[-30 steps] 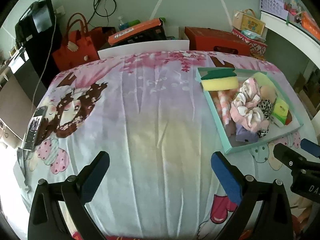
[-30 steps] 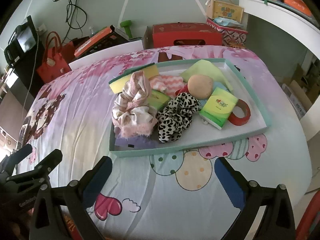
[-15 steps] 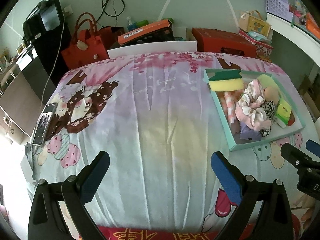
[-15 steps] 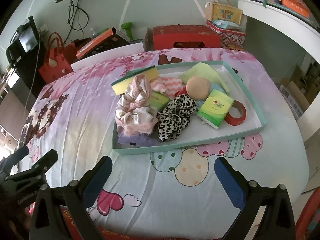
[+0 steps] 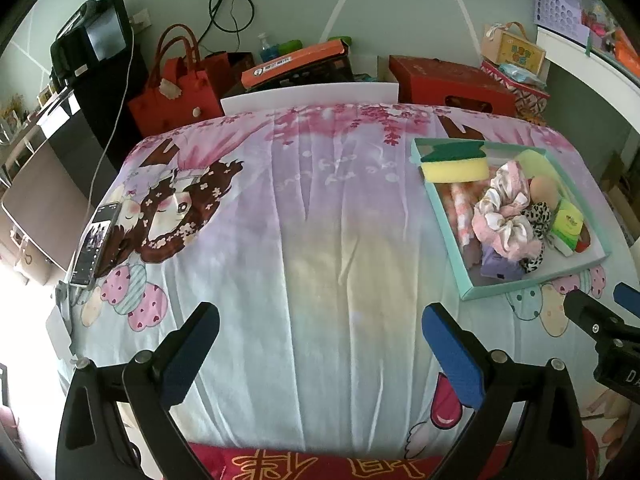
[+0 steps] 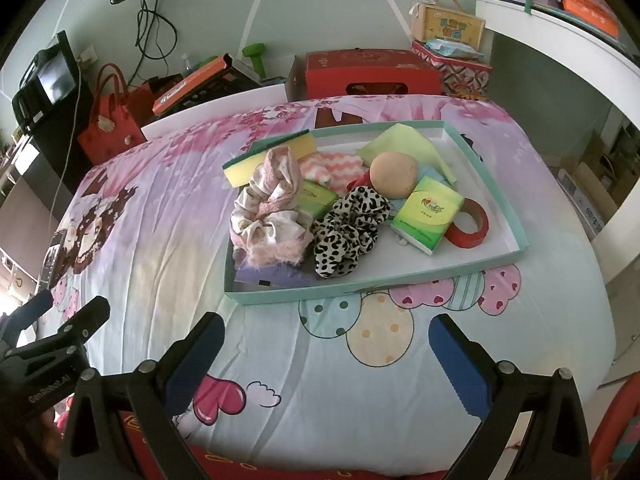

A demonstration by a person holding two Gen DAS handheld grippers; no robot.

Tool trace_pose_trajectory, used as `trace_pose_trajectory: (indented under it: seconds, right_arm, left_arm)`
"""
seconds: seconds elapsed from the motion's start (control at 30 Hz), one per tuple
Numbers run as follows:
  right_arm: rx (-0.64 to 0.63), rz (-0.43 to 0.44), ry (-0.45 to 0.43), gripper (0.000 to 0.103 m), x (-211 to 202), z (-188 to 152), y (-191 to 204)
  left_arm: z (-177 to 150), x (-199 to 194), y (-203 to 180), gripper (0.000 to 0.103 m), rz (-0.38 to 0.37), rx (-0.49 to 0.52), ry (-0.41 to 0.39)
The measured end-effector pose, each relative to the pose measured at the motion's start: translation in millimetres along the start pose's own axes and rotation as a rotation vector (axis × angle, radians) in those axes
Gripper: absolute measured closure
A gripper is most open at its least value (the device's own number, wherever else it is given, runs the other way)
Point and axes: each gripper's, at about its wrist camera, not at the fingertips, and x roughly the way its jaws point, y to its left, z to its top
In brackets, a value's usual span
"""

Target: Organize soft objects

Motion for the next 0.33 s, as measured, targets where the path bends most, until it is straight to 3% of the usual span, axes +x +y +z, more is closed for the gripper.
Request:
trace_pose_trajectory:
  seconds: [0.33]
  right_arm:
    - [-0.006, -0.001, 0.001, 0.000, 0.4, 0.8, 0.8]
  left_arm:
    - [-2.5, 0.3, 1.6, 0.002, -0.005, -0.004, -0.010]
